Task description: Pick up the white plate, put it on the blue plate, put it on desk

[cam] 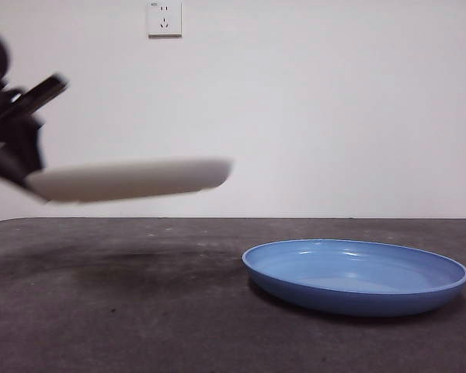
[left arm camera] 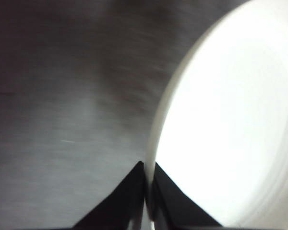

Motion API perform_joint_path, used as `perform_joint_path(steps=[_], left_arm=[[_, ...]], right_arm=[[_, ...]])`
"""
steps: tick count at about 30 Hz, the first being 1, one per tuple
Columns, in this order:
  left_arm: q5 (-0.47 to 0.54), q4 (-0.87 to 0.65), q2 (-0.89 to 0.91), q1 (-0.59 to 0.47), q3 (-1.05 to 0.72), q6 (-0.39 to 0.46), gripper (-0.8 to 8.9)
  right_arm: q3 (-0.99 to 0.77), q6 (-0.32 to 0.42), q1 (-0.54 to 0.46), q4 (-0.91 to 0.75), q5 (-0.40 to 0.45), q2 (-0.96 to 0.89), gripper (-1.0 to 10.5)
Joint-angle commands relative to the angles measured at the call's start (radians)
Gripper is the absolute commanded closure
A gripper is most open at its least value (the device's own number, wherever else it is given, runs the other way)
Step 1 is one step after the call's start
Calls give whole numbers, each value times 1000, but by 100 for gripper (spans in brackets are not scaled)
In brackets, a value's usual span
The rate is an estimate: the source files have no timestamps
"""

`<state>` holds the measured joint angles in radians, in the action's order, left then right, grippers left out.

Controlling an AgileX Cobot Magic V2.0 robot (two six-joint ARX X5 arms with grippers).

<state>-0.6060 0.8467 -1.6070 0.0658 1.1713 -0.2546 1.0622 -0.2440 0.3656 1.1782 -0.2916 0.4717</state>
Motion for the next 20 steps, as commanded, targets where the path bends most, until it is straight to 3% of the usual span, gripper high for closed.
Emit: perform_joint_path(steps=[1, 11, 20], left_arm=[[-14, 20, -7, 83, 71, -18, 798], [42, -37, -58, 371, 216, -151, 798], [87, -72, -249, 497, 361, -207, 798]], right_arm=[[46, -9, 4, 8, 7, 2, 398], [113, -10, 4, 32, 6, 2, 398], [115, -10, 4, 42, 5, 2, 398]])
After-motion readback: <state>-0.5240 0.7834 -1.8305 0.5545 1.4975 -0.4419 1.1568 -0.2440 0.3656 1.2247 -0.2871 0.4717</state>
